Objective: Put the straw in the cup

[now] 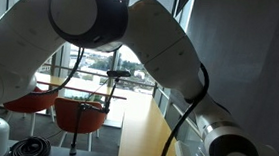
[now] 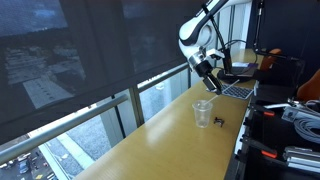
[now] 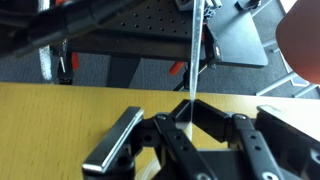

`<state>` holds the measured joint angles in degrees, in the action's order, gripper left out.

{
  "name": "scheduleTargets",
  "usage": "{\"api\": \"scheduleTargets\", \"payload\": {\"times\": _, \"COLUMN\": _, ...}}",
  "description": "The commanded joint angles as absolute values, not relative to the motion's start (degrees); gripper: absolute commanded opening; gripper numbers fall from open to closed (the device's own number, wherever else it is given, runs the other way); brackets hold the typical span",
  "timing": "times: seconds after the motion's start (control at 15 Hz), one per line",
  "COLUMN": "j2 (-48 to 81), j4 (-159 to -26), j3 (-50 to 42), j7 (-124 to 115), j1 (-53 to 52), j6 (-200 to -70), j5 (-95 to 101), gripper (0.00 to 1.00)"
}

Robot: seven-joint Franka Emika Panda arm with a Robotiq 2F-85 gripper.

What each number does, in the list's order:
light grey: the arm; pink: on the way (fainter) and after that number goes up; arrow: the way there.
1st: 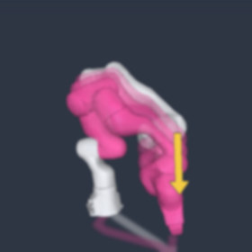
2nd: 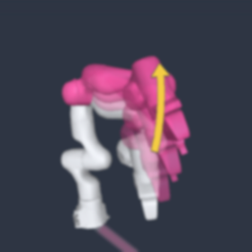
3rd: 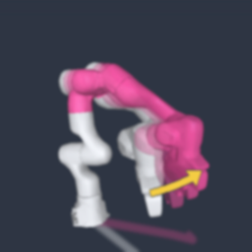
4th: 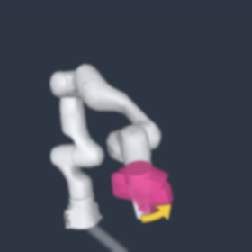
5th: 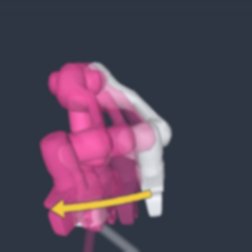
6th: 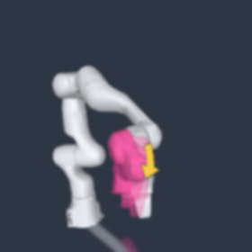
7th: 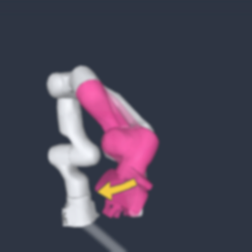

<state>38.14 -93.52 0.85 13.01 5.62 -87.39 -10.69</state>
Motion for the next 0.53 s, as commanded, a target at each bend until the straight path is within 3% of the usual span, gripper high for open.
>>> {"api": "scheduleTargets", "payload": {"times": 0.0, "j2": 38.8, "j4": -92.1, "j3": 0.9, "j7": 12.6, "j1": 5.9, "j6": -85.4, "j5": -10.3, "gripper": 0.03}}
{"api": "scheduleTargets", "payload": {"times": 0.47, "j2": 39.9, "j4": -90.4, "j3": 0.8, "j7": 12.5, "j1": 6.2, "j6": -84.9, "j5": -10.4, "gripper": 0.03}}
